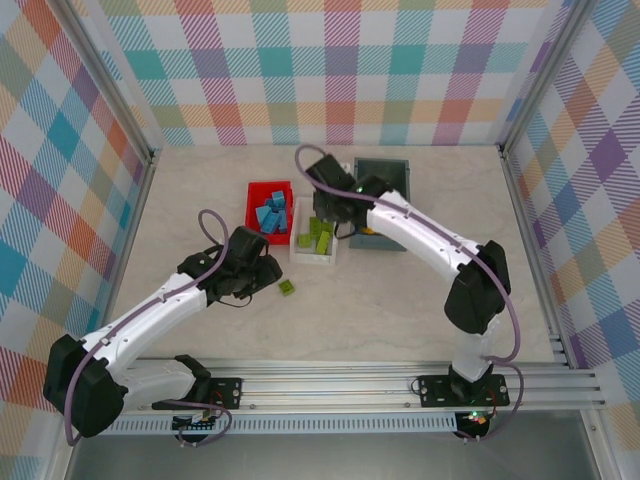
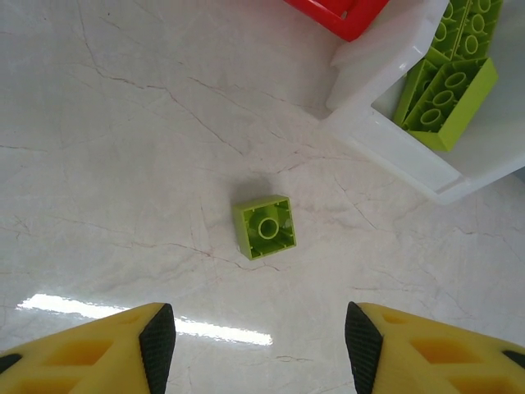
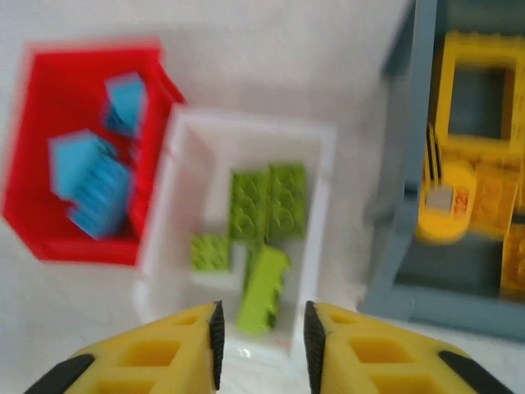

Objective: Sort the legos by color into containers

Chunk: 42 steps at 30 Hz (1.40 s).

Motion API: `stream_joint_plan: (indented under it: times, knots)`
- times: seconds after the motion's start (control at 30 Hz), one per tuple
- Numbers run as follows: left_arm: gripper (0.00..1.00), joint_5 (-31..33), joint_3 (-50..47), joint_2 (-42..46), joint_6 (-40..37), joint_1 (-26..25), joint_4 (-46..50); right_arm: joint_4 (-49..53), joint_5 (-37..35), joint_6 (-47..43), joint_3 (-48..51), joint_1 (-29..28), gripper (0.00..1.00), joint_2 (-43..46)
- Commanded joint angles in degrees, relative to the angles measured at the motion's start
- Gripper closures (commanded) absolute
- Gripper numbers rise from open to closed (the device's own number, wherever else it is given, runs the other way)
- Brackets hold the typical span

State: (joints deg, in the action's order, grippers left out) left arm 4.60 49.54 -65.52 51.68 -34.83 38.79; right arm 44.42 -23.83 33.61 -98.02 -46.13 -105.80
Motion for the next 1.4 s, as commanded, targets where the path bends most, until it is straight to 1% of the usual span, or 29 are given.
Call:
stream_joint_plan:
  times: [0.0,0.07,0.1,0.2,0.23,0.4,0.5,0.57,0.63,0.67,0.73,0.8,0.87,0.9,1.03,1.1,1.17,1.23,1.37]
  knots:
    - [0.41,0.31,-1.88,-0.25,1.11,-0.48,-0.77,-5.7,-1.6,1.92,8.01,-3.4,0.75,8.81]
    - [0.41,-0.45,-2.71,-2.84,1.88,-0.75,-2.01,-6.49,-2.32,2.83,12.76,-5.24,0.83,13.16]
    - [0.4,-0.95,-3.09,-4.39,2.15,-1.09,-3.52,-6.98,-2.57,3.22,15.28,-6.31,0.84,15.43]
    - [0.35,-1.29,-2.32,-9.84,2.81,-2.78,-6.89,-6.45,-2.54,4.53,21.36,-9.68,0.85,20.69]
    - [0.32,-0.69,-1.36,-12.11,2.81,-3.22,-7.13,-6.16,-2.41,5.15,23.37,-10.85,0.85,22.37]
    - [0.25,1.39,2.99,-20.77,2.26,-4.4,-7.68,-3.92,-1.99,8.57,30.03,-16.38,0.84,28.16]
    - [0.26,2.1,4.4,-24.74,1.72,-4.58,-7.49,-2.2,-2.6,11.12,32.08,-18.83,0.83,30.34]
    - [0.28,2.32,4.52,-26.65,1.41,-4.63,-8.16,-1.66,-2.77,12.27,32.86,-19.81,0.82,31.45]
    - [0.33,2.67,4.5,-28.15,1.13,-4.63,-9.54,-1.36,-2.94,12.95,33.11,-20.55,0.82,32.04]
    - [0.38,2.84,4.73,-28.7,1.1,-4.63,-9.77,-1.05,-2.97,13.14,33.15,-20.66,0.82,32.2]
    - [0.51,3.17,4.95,-29.64,0.8,-4.58,-10.34,-1.01,-3.05,13.15,33.15,-20.78,0.82,32.24]
    - [0.61,3.67,4.95,-29.48,0.51,-4.68,-10.41,-1.18,-2.99,12.94,32.98,-20.84,0.82,32.3]
    - [0.7,4.69,5.34,-27.95,0.18,-4.97,-9.2,-1.31,-3.23,12.64,32.8,-20.83,0.81,32.74]
    - [0.73,5.62,5.83,-26.52,-0.14,-5.22,-7.95,-1.34,-3.53,12.47,32.78,-20.91,0.81,33.37]
    - [0.75,7.75,10.77,-21.08,-3.28,-5.68,-2.18,-3.5,-5.71,10.5,33.87,-20.47,0.78,37.38]
    - [0.75,8.23,16.36,-21.76,-6.55,-5.65,0.88,-5.19,-5.59,9.65,34.53,-19.33,0.77,39.04]
    - [0.75,8.2,22.59,-24.87,-9.99,-5.38,3.28,-5.98,-4.98,9.26,34.65,-17.44,0.77,39.6]
    - [0.75,7.92,29.29,-29.79,-13.06,-4.75,5.39,-6.27,-4.29,8.93,34.18,-15.86,0.77,39.53]
    - [0.74,8.32,41.1,-39.87,-17.48,-3.3,8.74,-6.22,-4.13,8.84,33.51,-15.1,0.77,39.65]
